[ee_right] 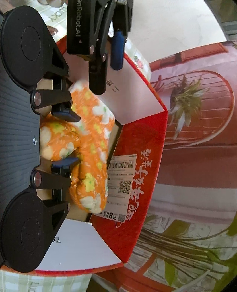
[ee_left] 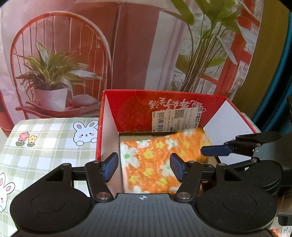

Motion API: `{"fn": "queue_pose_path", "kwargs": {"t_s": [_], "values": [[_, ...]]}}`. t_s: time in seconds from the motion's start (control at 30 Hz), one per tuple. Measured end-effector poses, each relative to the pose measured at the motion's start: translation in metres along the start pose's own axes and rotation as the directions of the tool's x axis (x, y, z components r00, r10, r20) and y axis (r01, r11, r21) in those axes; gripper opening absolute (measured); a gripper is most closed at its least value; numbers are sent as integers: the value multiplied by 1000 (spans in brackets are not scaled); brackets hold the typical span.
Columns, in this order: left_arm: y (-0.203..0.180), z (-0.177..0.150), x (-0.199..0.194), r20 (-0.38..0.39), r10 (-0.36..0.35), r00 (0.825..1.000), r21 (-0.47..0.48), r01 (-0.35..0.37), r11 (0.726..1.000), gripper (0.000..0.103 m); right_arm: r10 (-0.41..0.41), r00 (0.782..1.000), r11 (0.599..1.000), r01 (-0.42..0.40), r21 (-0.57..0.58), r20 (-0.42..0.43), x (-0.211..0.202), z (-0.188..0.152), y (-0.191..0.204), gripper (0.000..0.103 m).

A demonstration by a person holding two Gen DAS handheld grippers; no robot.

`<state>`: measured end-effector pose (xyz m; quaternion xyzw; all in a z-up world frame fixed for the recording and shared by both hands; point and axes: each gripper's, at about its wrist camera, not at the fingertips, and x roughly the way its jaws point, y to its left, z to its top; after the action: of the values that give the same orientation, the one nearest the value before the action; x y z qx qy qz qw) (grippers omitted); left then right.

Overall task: Organize soft objects
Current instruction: 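Lower the mitt into the red box and open the right tool, then move the right tool to the white mask bag and grasp it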

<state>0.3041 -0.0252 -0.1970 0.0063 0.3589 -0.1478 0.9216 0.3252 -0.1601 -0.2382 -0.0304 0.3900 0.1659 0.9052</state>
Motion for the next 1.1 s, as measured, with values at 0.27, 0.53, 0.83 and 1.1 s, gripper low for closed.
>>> {"fn": "queue_pose_path", "kwargs": {"t_s": [0.27,0.53,0.83,1.1], "values": [[-12,-4,-32,43,36,998,35,-38,999,74,-47,998,999,46,30,31,-29,-3,-5,64],[-20,-27,-77,99,83,992,28,-86,996,88,-89,979,992,71,103,183,-86,-22,2,101],[-35,-67,-121,139,99,985,37,-105,994,97,-129,950,988,101,114,284,-139,-71,14,103],[-49,-106,-138,128,98,987,-5,-98,995,100,-160,937,977,106,183,310,-168,-134,10,103]]}}
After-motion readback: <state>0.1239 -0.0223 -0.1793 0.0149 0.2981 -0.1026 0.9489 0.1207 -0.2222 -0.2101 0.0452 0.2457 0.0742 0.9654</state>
